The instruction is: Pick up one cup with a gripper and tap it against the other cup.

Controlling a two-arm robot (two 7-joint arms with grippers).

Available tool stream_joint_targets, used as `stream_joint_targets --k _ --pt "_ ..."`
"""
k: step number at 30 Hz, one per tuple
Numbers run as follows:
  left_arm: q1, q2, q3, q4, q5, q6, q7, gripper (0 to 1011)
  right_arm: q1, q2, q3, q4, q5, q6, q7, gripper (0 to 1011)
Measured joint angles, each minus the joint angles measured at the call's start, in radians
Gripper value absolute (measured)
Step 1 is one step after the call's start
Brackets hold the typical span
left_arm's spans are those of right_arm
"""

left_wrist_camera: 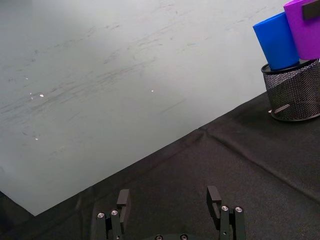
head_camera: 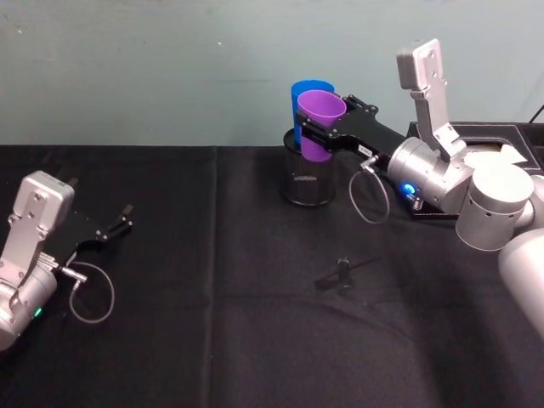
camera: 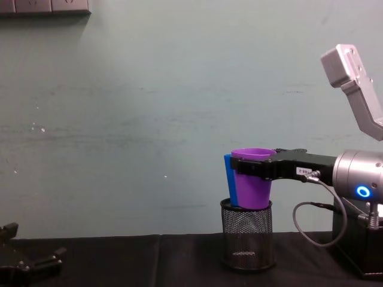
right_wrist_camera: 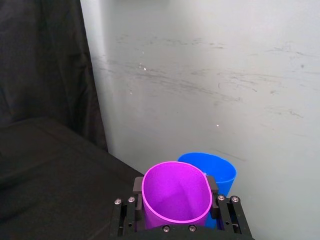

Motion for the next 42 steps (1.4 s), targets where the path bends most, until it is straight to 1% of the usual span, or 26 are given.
stream_joint_targets --k 25,42 --pt "0.0 0.0 0.0 0.0 0.0 0.0 0.0 1000 0.013 -0.011 0.01 0.011 -0.008 0.005 0.003 726" --pt "0.0 0.0 0.0 0.0 0.0 0.0 0.0 1000 0.013 -0.011 0.009 0.01 -0.007 0.005 0.003 726"
